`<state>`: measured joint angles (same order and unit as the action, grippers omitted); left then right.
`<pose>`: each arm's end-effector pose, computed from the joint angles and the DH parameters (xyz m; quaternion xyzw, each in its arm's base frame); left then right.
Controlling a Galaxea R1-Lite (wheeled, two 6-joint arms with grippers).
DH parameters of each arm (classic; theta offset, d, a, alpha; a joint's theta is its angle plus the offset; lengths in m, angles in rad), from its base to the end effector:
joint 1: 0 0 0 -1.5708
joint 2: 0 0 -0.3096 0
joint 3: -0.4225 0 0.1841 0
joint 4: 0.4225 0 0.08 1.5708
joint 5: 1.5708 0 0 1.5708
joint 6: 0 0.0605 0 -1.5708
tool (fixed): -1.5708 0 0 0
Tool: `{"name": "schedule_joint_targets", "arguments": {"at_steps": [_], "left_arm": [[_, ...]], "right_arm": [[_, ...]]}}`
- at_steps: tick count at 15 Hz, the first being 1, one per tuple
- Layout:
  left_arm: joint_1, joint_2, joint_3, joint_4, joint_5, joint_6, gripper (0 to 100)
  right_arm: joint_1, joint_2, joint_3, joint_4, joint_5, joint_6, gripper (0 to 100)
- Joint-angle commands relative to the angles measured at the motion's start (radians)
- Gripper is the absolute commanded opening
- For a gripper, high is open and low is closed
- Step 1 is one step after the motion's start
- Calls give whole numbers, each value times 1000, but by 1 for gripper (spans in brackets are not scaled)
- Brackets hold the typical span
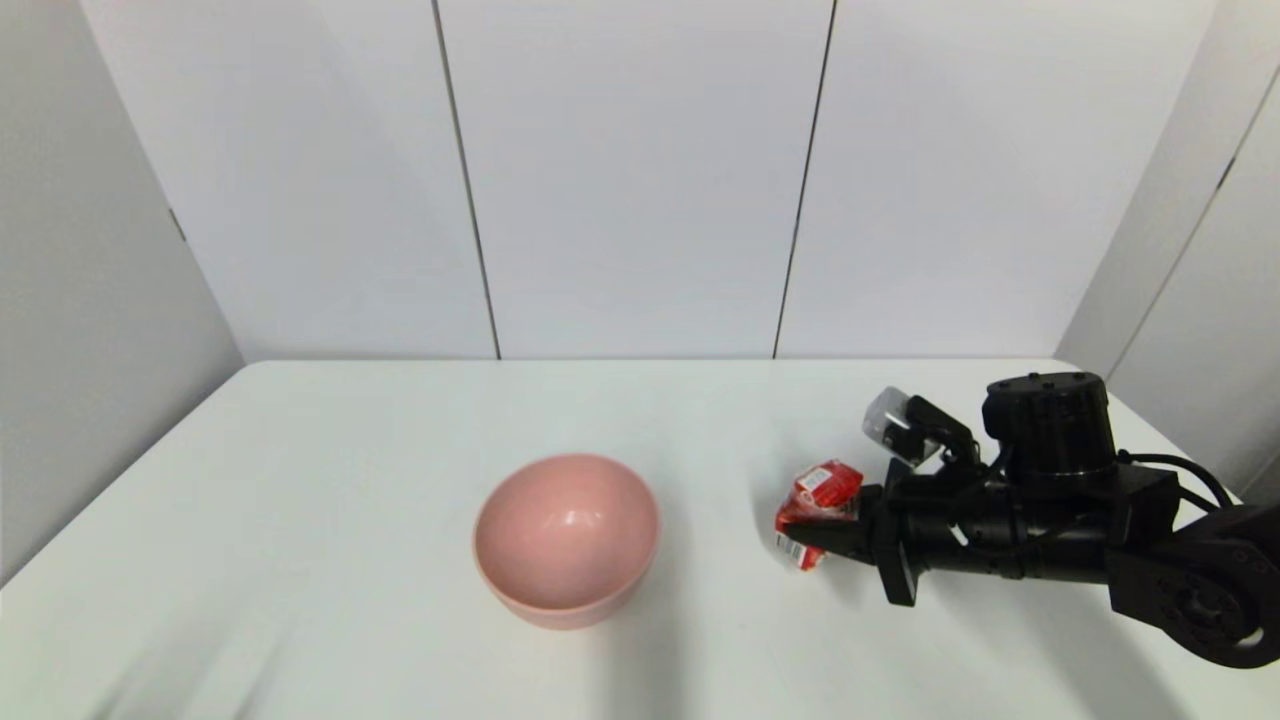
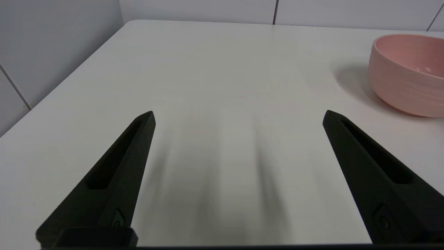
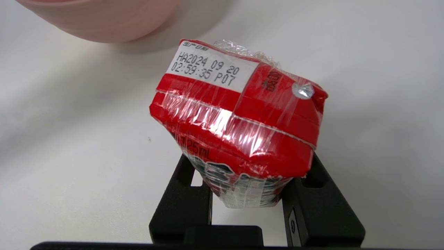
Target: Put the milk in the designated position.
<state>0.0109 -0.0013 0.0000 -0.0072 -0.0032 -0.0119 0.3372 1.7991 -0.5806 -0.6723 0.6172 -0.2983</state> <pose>-0.0013 -0.0002 0.0765 -0.0059 -0.0043 0.0038 1.0000 0.2804 0.1354 0.1028 -0.0899 0.1984 0.4770 0.8515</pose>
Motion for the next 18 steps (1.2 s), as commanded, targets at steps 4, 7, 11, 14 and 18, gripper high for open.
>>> {"name": "schedule_joint_targets", "arguments": {"at_steps": [4, 7, 11, 14, 18], "left_arm": [[1, 1, 0, 0, 0, 0, 100], [0, 1, 0, 0, 0, 0, 100], [1, 1, 0, 0, 0, 0, 100], [0, 1, 0, 0, 0, 0, 100], [0, 1, 0, 0, 0, 0, 100]], "right_arm": [[23, 20, 4, -3, 2, -4, 0], [26, 20, 5, -4, 1, -4, 100], [25, 20, -5, 2, -5, -4, 100], [23, 9, -16, 4, -4, -4, 100], [19, -63, -1, 13, -7, 4, 100]]}}
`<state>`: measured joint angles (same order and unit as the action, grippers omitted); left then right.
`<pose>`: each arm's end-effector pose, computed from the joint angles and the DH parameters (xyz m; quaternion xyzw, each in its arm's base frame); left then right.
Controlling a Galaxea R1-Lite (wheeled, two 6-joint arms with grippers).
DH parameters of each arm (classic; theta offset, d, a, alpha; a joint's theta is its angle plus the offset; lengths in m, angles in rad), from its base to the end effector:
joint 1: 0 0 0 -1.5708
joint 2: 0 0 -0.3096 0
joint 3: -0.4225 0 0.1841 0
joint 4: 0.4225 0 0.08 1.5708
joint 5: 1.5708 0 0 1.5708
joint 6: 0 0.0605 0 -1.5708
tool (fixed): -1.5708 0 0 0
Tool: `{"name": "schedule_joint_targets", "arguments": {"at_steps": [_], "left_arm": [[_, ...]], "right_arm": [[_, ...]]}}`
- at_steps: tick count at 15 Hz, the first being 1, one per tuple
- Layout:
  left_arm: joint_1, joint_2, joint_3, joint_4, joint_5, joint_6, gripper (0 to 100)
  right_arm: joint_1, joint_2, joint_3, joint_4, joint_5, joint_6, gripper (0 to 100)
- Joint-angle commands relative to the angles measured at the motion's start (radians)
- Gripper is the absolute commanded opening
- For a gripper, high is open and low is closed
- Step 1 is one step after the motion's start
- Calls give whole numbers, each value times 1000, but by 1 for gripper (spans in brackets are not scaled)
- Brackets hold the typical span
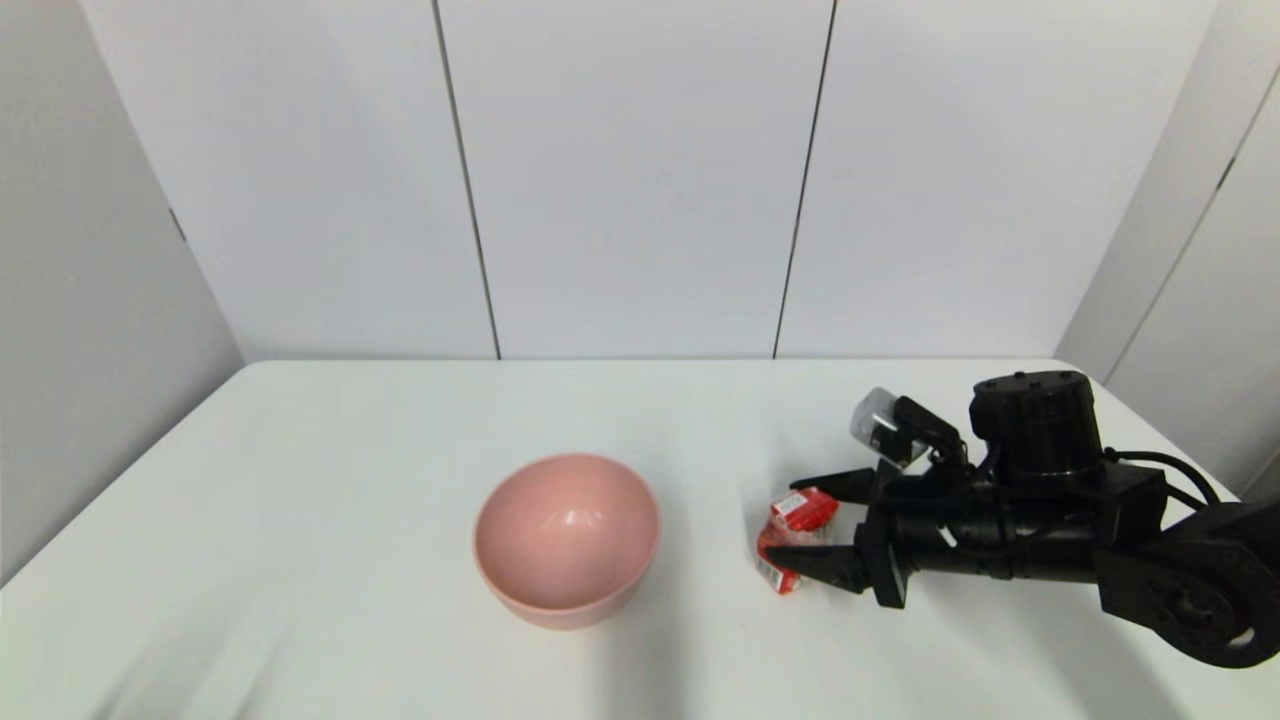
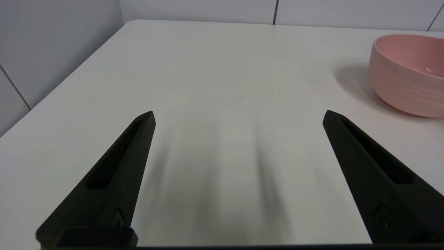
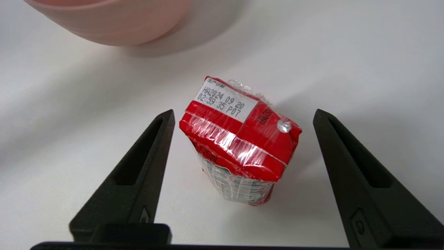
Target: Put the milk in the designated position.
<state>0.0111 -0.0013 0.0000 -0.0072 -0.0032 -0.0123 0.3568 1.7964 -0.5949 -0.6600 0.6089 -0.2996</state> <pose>-0.0013 -0.0002 0.0765 -0.0061 -0.0043 0.0039 1.0000 0.2797 0.1412 0.1056 -0.0941 0.1956 0.4820 0.8489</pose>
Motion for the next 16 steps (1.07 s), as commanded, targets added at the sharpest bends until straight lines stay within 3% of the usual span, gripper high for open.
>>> {"name": "schedule_joint_targets", "arguments": {"at_steps": [1, 7, 9, 13, 14, 15, 16], "left_arm": [[1, 1, 0, 0, 0, 0, 100], [1, 1, 0, 0, 0, 0, 100], [0, 1, 0, 0, 0, 0, 100], [1, 1, 0, 0, 0, 0, 100], [1, 1, 0, 0, 0, 0, 100], [1, 1, 0, 0, 0, 0, 100], [0, 1, 0, 0, 0, 0, 100]], "right_arm": [[-1, -84, 15, 25, 3, 5, 100], [-41, -298, -29, 237, 3, 37, 100], [-85, -381, -79, 353, 3, 83, 100], [-243, -545, -200, 680, -1, 155, 100], [-280, -578, -229, 752, -15, 177, 100], [-297, -614, -246, 800, -63, 220, 100], [-297, -650, -249, 812, -150, 277, 100]]}}
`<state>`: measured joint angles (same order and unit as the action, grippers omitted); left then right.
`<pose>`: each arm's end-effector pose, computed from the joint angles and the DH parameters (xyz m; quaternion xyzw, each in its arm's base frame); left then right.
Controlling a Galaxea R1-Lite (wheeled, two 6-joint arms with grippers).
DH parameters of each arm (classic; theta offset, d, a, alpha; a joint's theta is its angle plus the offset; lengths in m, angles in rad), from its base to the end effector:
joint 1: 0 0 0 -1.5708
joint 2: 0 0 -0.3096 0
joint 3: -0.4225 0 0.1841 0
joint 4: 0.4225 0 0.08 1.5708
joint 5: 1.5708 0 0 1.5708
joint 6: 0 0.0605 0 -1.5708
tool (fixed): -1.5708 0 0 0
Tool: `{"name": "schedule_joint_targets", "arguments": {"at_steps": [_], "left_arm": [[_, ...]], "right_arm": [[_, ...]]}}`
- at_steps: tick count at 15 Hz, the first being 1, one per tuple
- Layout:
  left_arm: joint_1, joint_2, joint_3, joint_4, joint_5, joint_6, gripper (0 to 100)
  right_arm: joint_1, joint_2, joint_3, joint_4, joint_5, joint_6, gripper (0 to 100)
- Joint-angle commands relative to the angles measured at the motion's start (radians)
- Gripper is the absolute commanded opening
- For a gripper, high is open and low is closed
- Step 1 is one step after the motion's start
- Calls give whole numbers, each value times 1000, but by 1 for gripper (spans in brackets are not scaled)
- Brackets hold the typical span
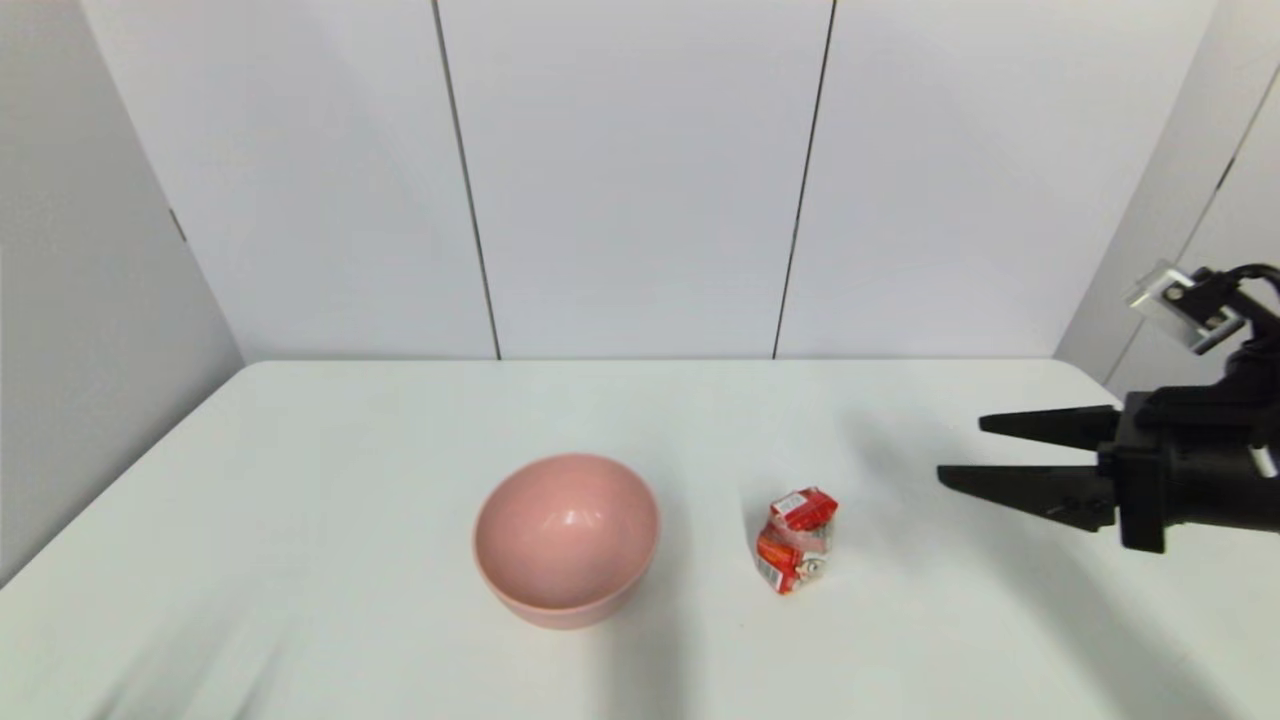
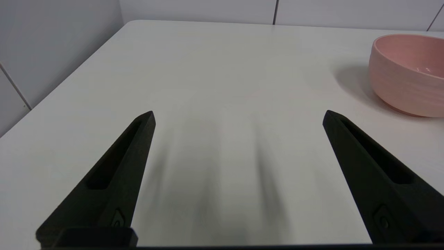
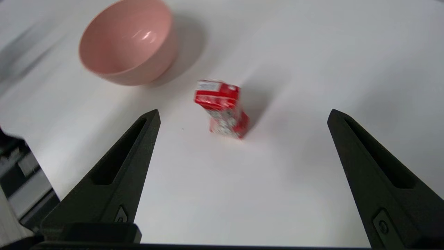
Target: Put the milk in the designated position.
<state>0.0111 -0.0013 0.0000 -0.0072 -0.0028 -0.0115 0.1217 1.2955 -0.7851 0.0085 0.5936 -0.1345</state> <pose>-0.0013 -0.0002 0.0765 -0.0057 -0.0043 0.0041 1.0000 0.2066 0.0594 0.2172 -0.0010 0.2261 0.3544 0.9074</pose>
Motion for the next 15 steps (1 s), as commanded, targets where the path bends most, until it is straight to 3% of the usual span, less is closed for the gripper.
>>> {"name": "schedule_joint_targets", "arguments": {"at_steps": [1, 3, 5, 9, 12, 15], "left_arm": [[0, 1, 0, 0, 0, -1, 100], [0, 1, 0, 0, 0, -1, 100], [1, 1, 0, 0, 0, -1, 100], [1, 1, 0, 0, 0, -1, 100], [1, 1, 0, 0, 0, -1, 100], [1, 1, 0, 0, 0, -1, 100]], "right_arm": [[-54, -199, -52, 146, -258, 182, 100], [-51, -303, 3, 142, -362, 217, 100], [-53, -441, 93, 136, -393, 219, 100], [-66, -716, 331, 91, -396, 211, 100], [-71, -864, 494, -38, -396, 211, 100], [-77, -1042, 650, -58, -402, 210, 100]]}}
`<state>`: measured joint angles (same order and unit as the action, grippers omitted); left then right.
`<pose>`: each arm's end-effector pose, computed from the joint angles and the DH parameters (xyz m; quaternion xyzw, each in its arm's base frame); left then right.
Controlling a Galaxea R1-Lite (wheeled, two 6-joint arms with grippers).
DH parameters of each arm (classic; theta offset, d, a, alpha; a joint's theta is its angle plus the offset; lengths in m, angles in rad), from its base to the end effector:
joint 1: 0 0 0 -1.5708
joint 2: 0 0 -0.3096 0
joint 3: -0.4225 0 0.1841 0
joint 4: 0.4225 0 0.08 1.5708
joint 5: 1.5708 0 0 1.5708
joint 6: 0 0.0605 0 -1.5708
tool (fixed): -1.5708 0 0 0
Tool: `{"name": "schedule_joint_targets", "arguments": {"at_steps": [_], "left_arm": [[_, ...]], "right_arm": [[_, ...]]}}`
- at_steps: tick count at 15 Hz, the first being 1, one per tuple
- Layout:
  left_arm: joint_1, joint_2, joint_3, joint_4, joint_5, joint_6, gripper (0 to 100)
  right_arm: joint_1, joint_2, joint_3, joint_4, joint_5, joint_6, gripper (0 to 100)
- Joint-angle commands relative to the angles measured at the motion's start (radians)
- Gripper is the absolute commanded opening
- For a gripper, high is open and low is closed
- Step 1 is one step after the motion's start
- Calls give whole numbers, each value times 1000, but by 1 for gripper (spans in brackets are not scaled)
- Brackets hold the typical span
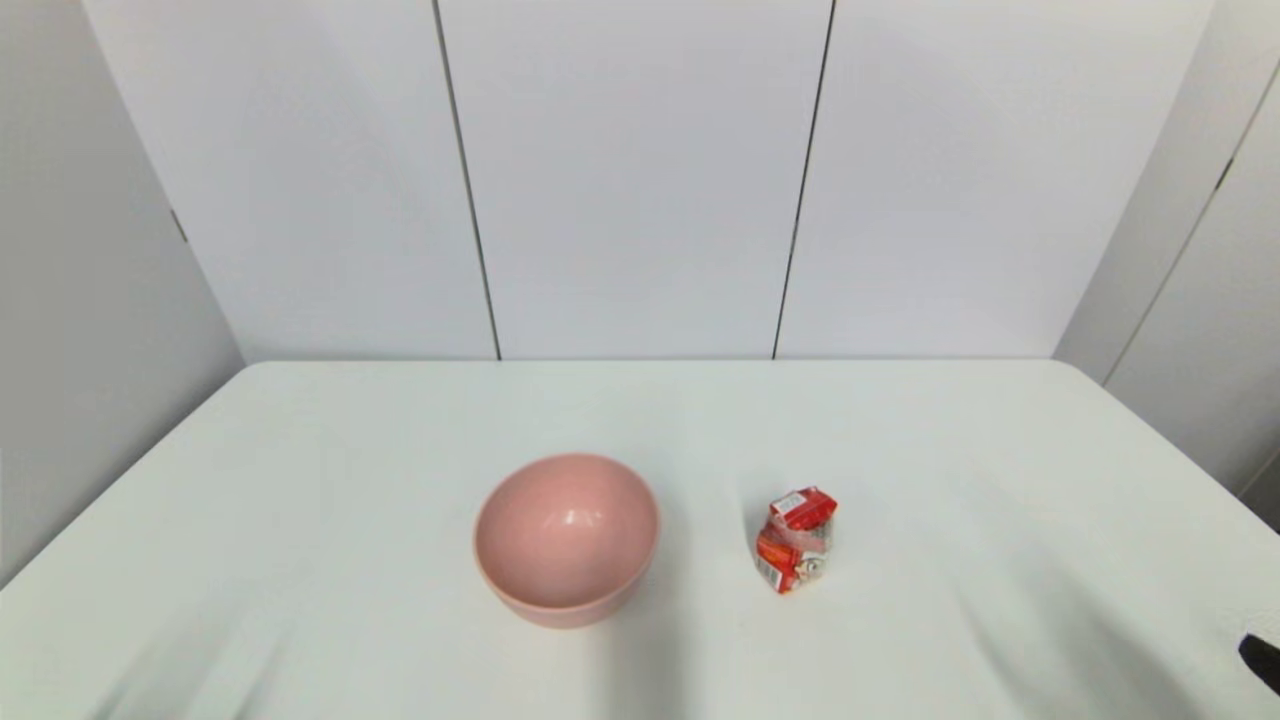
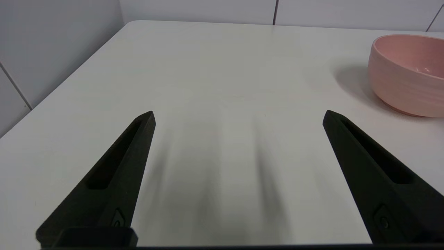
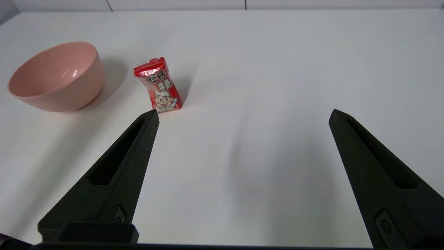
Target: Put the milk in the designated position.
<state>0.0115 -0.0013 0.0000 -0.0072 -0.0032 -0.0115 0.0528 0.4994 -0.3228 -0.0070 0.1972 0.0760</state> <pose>-0.0013 -0.0002 0.0765 -0.0057 -0.0043 0.0041 1.0000 0.0434 0.0142 0.1696 0.0437 0.0891 0.1209 0.9877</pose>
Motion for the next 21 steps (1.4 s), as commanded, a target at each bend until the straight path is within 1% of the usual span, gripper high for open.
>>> {"name": "schedule_joint_targets", "arguments": {"at_steps": [1, 3, 4, 6, 7, 8, 9, 10, 11, 14, 21], "left_arm": [[-1, 1, 0, 0, 0, -1, 100], [1, 1, 0, 0, 0, -1, 100], [-1, 1, 0, 0, 0, -1, 100], [1, 1, 0, 0, 0, -1, 100], [1, 1, 0, 0, 0, -1, 100], [1, 1, 0, 0, 0, -1, 100], [1, 1, 0, 0, 0, -1, 100], [1, 1, 0, 0, 0, -1, 100], [-1, 1, 0, 0, 0, -1, 100], [1, 1, 0, 0, 0, -1, 100], [1, 1, 0, 0, 0, -1, 100]], "right_arm": [[-27, -271, 237, -62, -28, -1, 100], [-42, -324, 318, -113, -84, 2, 100], [-48, -381, 315, -102, -105, 10, 100], [-51, -484, 306, -67, -105, 13, 100], [-51, -499, 310, -76, -116, 15, 100], [-51, -499, 323, -87, -176, 21, 100], [-51, -499, 324, 2, -228, 41, 100], [-51, -499, 324, 25, -245, 108, 100], [-51, -499, 324, 18, -246, 134, 100], [-51, -499, 324, 21, -254, 136, 100], [-51, -499, 323, 21, -254, 134, 100]]}}
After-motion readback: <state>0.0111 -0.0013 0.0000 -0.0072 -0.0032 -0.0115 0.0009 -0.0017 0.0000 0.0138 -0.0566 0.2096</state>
